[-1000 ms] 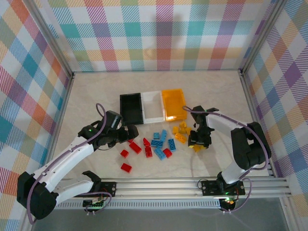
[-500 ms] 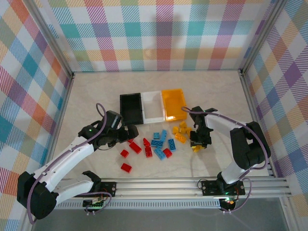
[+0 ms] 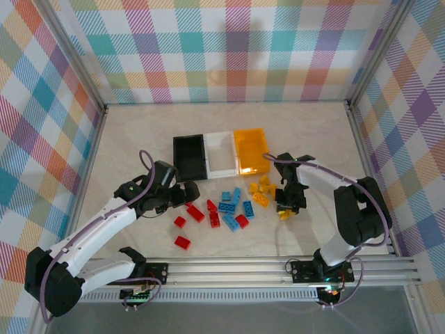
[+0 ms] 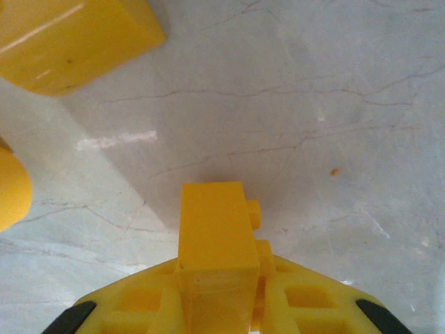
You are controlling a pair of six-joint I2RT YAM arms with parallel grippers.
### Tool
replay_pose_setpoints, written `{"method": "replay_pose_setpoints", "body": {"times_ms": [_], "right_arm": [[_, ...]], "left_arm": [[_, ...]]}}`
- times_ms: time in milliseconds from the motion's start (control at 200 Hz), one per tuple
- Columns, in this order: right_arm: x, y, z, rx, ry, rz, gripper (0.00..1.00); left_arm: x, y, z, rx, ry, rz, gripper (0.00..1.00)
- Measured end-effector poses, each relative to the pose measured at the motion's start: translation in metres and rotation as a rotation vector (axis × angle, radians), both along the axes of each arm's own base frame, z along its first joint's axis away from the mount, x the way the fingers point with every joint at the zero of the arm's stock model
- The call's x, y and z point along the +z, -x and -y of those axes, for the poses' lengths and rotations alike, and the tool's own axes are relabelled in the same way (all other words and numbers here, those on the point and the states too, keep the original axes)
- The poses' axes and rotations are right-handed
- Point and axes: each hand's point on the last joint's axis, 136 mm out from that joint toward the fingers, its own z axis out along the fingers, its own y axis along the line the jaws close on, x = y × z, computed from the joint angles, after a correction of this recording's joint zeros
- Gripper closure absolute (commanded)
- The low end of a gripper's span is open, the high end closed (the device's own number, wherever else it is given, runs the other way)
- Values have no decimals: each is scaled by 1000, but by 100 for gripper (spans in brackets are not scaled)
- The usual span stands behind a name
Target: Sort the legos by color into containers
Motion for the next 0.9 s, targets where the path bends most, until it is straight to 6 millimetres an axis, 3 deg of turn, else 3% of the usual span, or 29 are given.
{"method": "replay_pose_setpoints", "body": {"times_ms": [190,460,905], "right_arm": [[26,-5,1,1,-6,62,78],[77,-30,-8,-19,-49,179,78],[165,-80,-44,-20,-226,387,78]], "left_arm": [[-3,-7,5,0,3,4,0],[-8,-17,15,-11,13,-13,0],[9,-29,29,-48,84,22,0]]}}
